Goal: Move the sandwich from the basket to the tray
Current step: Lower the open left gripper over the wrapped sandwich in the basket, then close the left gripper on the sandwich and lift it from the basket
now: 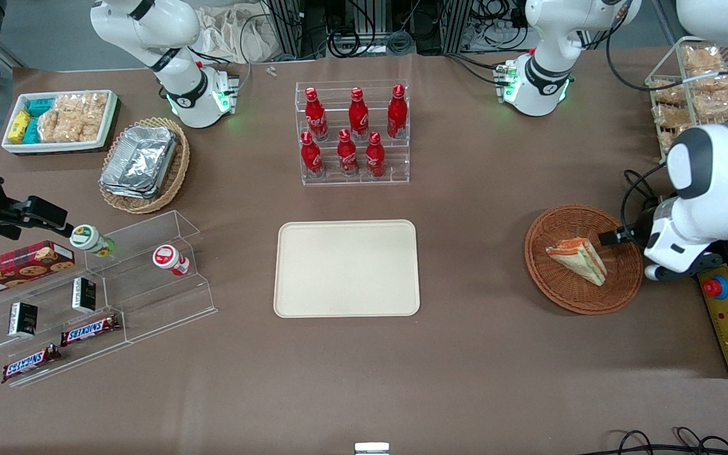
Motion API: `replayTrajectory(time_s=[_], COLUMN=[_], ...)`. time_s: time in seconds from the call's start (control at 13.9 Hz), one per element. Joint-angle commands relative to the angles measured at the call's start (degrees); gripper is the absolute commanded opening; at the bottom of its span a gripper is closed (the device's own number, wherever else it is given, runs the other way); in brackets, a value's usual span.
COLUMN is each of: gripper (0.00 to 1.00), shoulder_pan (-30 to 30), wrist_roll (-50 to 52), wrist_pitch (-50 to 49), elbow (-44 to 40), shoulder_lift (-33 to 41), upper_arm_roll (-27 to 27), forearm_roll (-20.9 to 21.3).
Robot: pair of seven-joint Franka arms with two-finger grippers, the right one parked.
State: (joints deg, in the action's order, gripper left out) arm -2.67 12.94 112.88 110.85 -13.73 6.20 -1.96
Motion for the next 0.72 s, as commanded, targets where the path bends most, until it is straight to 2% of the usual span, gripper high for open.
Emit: replayTrajectory(time_s=[0.0,0.22,0.43,0.65], gripper=[1.0,1.0,0.99,0.99], shoulder_pan=[0.3,0.21,0.12,-0.23], wrist_roll=[5.76,14.88,20.88,24.93], wrist_pitch=[3.03,10.21,21.03,25.72], elbow=[0.42,4.35,11.48,13.78], shoulder_lift=[-1.64,-2.18,-1.38,-1.91], upper_arm_roll=[-0.05,-0.14,-0.31,-0.49], forearm_roll=[-1.38,-3.66,-3.84,-3.84])
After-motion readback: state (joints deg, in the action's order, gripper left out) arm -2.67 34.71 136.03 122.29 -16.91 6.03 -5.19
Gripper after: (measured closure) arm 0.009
